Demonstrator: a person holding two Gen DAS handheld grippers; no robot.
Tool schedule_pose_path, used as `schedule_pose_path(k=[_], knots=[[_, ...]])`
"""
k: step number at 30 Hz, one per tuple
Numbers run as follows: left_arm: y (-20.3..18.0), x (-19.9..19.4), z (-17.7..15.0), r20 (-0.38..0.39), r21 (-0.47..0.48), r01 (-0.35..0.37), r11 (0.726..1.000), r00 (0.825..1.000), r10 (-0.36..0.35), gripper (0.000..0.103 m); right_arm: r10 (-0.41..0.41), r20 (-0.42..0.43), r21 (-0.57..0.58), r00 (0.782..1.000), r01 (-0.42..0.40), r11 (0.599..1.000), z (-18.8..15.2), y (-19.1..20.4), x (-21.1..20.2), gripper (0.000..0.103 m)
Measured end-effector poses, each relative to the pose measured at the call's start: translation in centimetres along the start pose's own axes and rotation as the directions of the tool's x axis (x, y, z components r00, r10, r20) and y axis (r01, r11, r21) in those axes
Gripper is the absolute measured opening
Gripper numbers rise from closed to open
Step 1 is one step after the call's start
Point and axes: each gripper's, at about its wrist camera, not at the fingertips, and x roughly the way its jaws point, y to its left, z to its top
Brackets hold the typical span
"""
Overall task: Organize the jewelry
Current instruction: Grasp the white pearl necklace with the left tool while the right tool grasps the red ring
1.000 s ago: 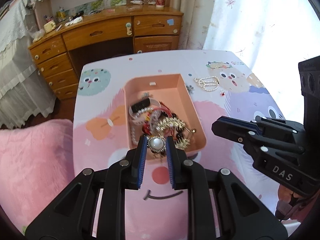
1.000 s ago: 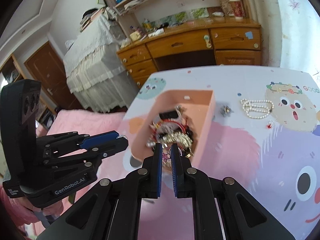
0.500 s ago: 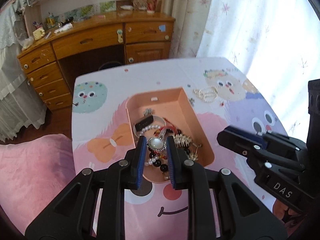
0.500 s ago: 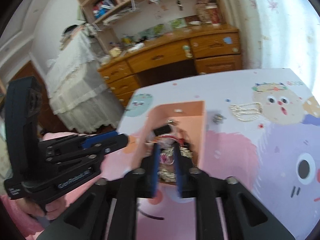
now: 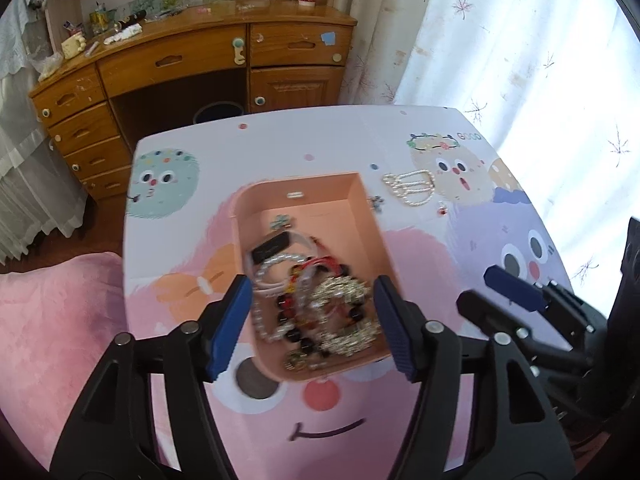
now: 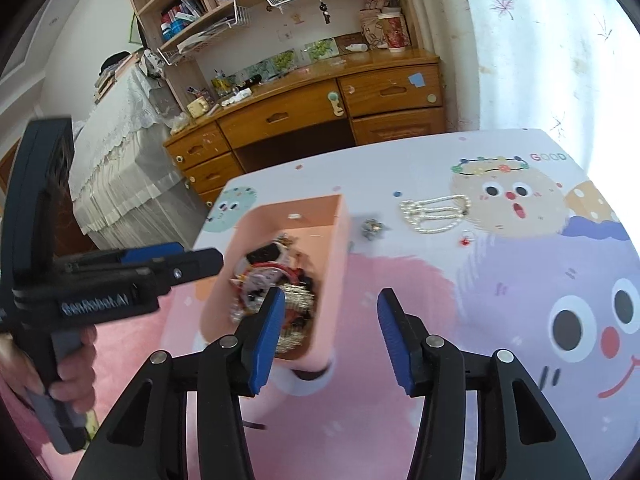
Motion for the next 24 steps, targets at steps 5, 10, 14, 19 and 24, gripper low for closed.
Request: schedule_pose_path(k=[5,10,14,19,24], knots=[[-3.6,1.2,2.3,-0.046,-0.022,0.042,0.999,0.998,-0.043,0.063,-0.042,-0.016,-0.071,0.999,0.04,0.997,0.6,-3.1,0.5,0.055],[-7.3,3.0,5.5,-0.088,-0.04,0.071,0.997,0.993,-0.074,0.065,-0.09,-0.015,-0.187,0.996,0.086,0.979,1.6,-6.5,1.5,0.058],[-10.4,5.9,9.2,-0.163,-0.069,0.049,0.996,0.985,-0.06,0.067,-0.124,-0.016,-0.269,0.992,0.115,0.956,2.4,-8.3,3.0,0.059],[-12.7,10.8,12.7,-0.232,-0.164,0.059,0.985,0.968,-0.097,0.067,-0.148,0.011,-0.334,0.989,0.143,0.932,3.5,-10.4,5.7,0.059],[-13.4,15.8,13.8,-0.287,-0.197,0.02,0.98,0.955,-0.077,0.067,-0.146,0.018,-0.326,0.989,0.144,0.934,4.4,-12.0,8.9,0.059]])
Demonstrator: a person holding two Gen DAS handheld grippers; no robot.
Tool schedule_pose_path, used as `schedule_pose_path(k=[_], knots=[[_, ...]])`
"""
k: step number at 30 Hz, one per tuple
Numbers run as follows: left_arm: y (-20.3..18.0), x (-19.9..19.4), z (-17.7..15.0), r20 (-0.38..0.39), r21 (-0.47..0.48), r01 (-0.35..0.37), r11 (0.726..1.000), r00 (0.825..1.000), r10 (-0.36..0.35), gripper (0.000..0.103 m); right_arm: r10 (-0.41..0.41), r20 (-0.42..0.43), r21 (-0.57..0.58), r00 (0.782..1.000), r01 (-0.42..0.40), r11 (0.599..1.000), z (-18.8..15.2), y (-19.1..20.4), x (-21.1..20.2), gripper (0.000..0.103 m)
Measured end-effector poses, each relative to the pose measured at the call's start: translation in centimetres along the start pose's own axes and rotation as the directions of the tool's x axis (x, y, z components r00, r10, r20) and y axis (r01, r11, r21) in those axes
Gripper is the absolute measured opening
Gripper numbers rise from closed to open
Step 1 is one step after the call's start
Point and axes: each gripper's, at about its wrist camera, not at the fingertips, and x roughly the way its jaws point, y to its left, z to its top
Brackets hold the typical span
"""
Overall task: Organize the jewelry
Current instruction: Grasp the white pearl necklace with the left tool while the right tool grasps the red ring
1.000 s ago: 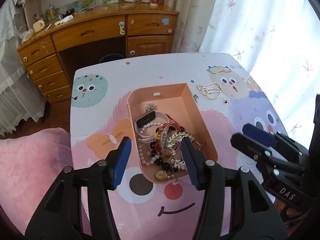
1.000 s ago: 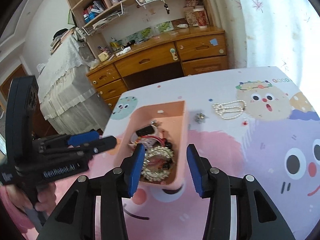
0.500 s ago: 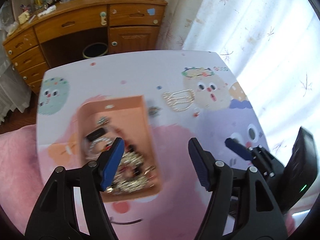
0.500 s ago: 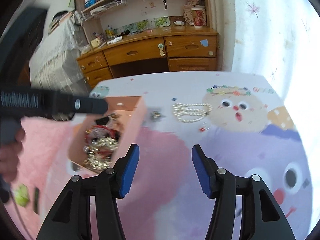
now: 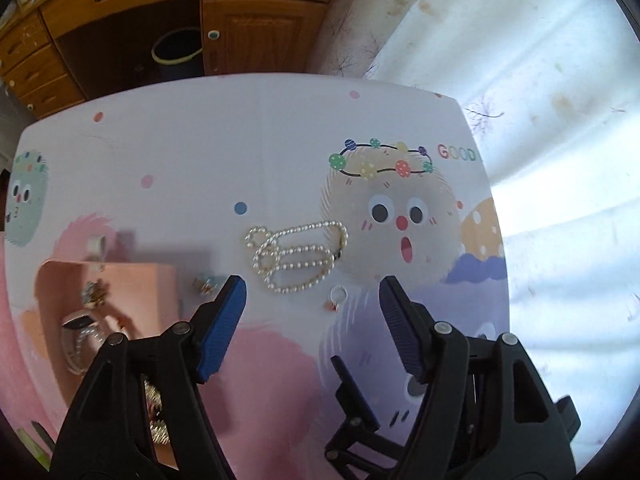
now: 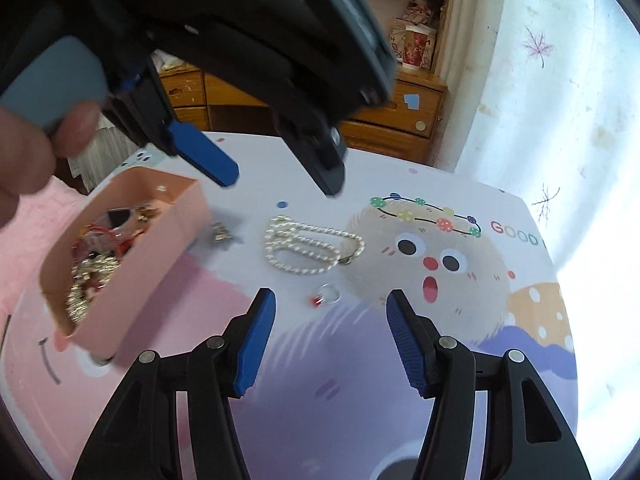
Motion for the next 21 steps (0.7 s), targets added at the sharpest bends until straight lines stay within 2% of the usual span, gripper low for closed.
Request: schedule_pose_path(k=[4,7,15,21], knots=[[-0.5,3.5,1.2,-0.023,0.008,-0.09,0.996,0.996,0.09,0.067,0.039,-0.003,0.014,0.999,-0.039,0.999,-0.1,-0.4,2.0,0.058],[-0.4,5.4,1.5,-0.045,0.011,-0.127,0.992,0.991,0.127,0.067,0.024,-0.031,-0.011,0.999,-0.024,1.0,-0.3,0.3,2.7,0.054],[-1.0,8.4,2.2,-0.095,0.041,-0.167,0.985,0.981,0.17,0.067,0.039,-0.068,-0.012,0.997,-0.04,0.999,-0.4,0.2,4.9,0.041],[-2.7,9.7,2.5,-0.104,0.097,-0.186,0.978,0.975,0.195,0.071,0.043,-0.074,-0.002,0.996,-0.044,0.999,0.1,-0.1,6.2,0.036]])
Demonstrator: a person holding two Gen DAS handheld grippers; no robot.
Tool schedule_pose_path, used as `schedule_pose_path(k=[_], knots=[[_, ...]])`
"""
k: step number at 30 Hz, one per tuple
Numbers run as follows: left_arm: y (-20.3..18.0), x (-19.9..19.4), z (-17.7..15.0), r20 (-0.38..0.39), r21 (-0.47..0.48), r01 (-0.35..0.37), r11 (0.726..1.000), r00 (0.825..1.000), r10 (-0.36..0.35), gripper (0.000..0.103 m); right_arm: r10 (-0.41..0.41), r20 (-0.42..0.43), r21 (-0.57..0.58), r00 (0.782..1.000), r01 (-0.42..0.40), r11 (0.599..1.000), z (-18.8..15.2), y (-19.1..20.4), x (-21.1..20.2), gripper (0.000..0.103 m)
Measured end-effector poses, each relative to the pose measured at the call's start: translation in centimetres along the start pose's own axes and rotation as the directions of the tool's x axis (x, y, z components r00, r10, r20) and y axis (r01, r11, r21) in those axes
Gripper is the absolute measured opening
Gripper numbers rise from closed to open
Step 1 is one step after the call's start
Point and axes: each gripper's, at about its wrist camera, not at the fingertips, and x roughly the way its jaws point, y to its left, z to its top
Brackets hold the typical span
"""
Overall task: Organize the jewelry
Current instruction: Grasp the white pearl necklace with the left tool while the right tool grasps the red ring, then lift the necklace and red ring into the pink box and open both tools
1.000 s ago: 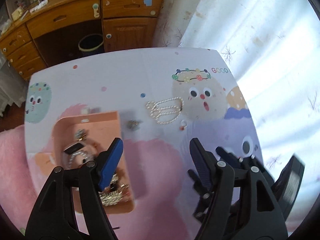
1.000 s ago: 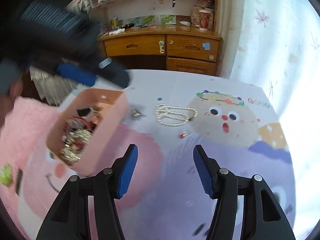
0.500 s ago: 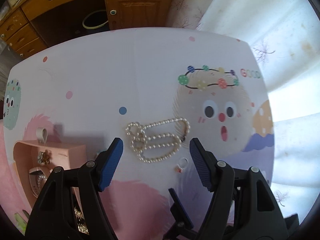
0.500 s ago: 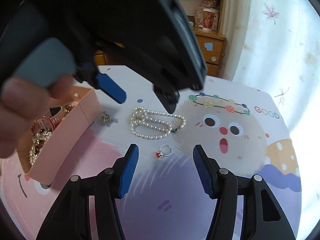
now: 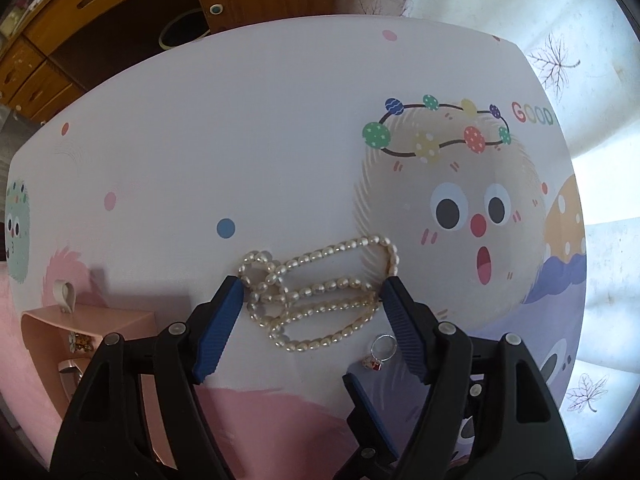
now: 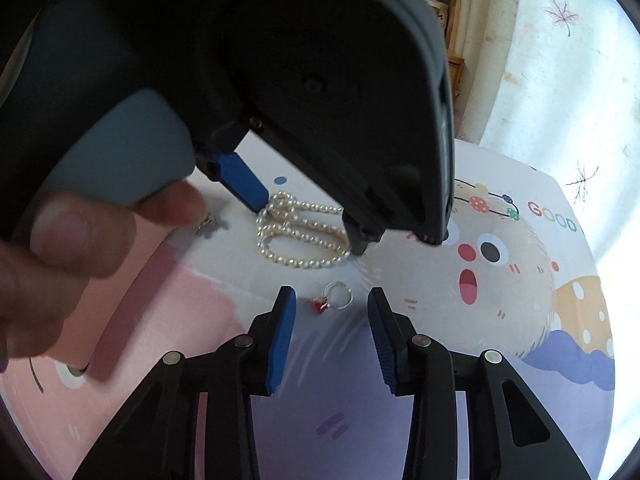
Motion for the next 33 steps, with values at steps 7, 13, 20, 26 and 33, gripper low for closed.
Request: schedule_pose_path(k=[7,13,20,26,33], knots=[[-1.5,0.5,0.3,-0.013,0.078,-0.027,0.997,1.0,0.028,0.075,-0.018,0.002,0.011,1.0,0.018,1.0,0.4,-0.5,0.7,0.023],[-0.9,0.1,-0.4,0.024,0.065,-0.029,0.997,0.999,0.028,0.059,-0.012,0.003,-0.011,1.0,0.012,1.0,0.4,-0.2,0.9,0.008],[0.3,-0.9,-0.8,0.061,0.036,-0.03,0.999,0.998,0.028,0.014,-0.012,-0.014,-0.013,1.0,0.011,1.0,0.2,-0.5,1.0,0.008],[1.3,-1.8,-1.3,0.088,0.024,-0.001,1.0,0.996,-0.001,0.006,0.007,-0.03,0.017,1.0,-0.006,1.0,0.1,-1.7,1.2,0.008],[2.0,-3.6,-1.8,0.107,0.033,0.0,0.999,0.994,-0.004,0.006,0.028,-0.037,0.067,0.999,-0.025,0.997,0.3,-3.6,0.9,0.008]])
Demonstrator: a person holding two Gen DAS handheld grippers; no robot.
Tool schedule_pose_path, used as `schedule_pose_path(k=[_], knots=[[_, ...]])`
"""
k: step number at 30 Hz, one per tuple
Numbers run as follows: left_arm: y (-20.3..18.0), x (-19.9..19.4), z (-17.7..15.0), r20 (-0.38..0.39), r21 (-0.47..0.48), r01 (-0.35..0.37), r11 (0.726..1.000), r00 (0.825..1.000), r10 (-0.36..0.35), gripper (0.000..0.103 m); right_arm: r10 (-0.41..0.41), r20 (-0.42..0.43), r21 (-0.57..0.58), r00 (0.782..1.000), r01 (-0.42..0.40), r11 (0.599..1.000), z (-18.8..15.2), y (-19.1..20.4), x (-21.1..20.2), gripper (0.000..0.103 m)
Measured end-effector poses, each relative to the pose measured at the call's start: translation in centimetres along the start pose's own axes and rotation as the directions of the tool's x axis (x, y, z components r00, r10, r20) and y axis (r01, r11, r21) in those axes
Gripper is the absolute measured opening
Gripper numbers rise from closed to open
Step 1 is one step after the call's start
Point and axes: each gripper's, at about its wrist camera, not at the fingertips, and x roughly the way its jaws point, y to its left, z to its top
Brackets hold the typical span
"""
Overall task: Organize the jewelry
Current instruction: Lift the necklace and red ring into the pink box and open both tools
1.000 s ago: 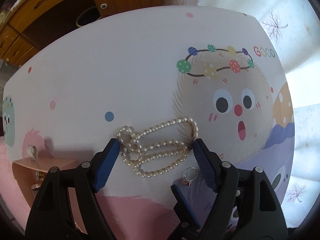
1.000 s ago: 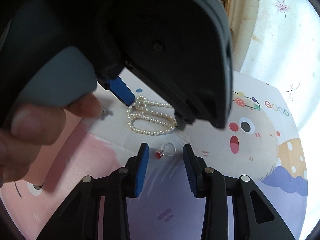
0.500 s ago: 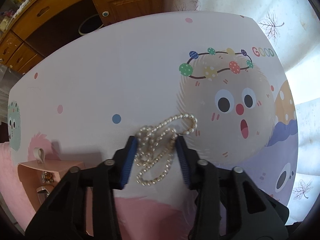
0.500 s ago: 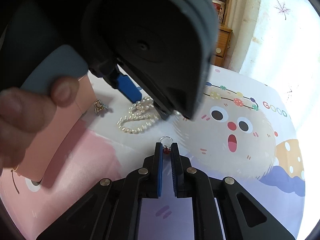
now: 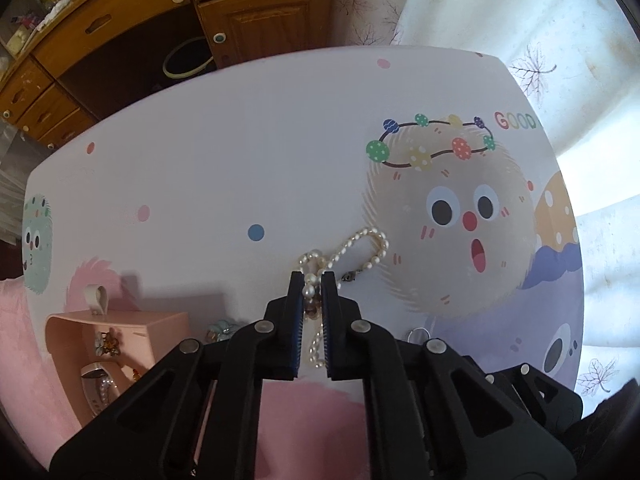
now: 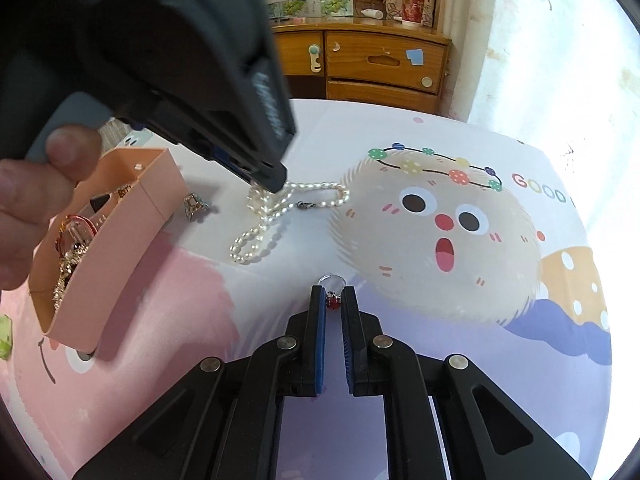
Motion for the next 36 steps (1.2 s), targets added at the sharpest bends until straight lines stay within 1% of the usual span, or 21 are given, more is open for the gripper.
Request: schedule_pose_path(k=[1,2,4,9,12,16,19,22,28,30,32,36], knots=[[0.0,-0.3,0.0,0.005,-0.003,0.004,1.0,1.0,-0.004,0.005,0.004,0.005,0.008,1.0,-0.004,1.0,-0.2,0.0,-0.4,0.008],[0.1,-0.8,-0.1,0.012,-0.005,0.011,1.0,1.0,-0.011,0.002,0.008,0.011,0.015,1.0,-0.008,1.0,0.2,-0.2,-0.5,0.008],[0.3,-2.1,-0.3,0.028,-0.005,0.023,1.0,0.999,-0.022,0.003,0.014,0.026,0.024,1.0,-0.015,1.0,1.1,0.0,-0.7,0.008],[1.0,-5.7,-0.9,0.093,-0.003,0.056,0.998,0.994,-0.056,0.002,0.034,0.073,0.046,0.997,-0.037,0.998,2.2,-0.4,-3.3,0.008],[1.7,-8.8,-1.4,0.141,-0.004,0.09,0.996,0.986,-0.089,0.002,0.049,0.097,0.054,0.994,-0.055,0.997,2.2,0.8,-5.5,0.008],[2.0,-12.6,-1.9,0.202,0.012,0.11,0.994,0.973,-0.11,0.003,0.065,0.13,0.055,0.989,-0.073,0.996,2.6,2.3,-8.8,0.008],[2.6,-16.3,-2.2,0.262,0.033,0.128,0.991,0.956,-0.132,0.002,0.075,0.159,0.056,0.984,-0.085,0.995,3.4,3.1,-10.7,0.008],[3.0,-19.9,-2.7,0.325,0.068,0.136,0.988,0.934,-0.151,0.003,0.084,0.192,0.064,0.978,-0.097,0.993,4.4,4.0,-12.6,0.008],[4.8,-25.6,-3.6,0.396,0.1,0.118,0.988,0.906,-0.148,0.003,0.119,0.248,0.046,0.961,-0.134,0.99,6.1,6.6,-16.1,0.008],[5.7,-27.6,-4.1,0.424,0.107,0.112,0.988,0.894,-0.148,0.003,0.125,0.267,0.032,0.956,-0.139,0.99,6.6,7.7,-17.2,0.008],[6.6,-29.3,-4.8,0.439,0.113,0.111,0.987,0.886,-0.15,0.003,0.135,0.284,0.018,0.949,-0.146,0.989,7.1,8.9,-18.4,0.008],[8.4,-31.5,-5.9,0.457,0.104,0.107,0.989,0.878,-0.143,0.003,0.162,0.311,-0.011,0.936,-0.167,0.986,7.8,11.9,-20.5,0.008]])
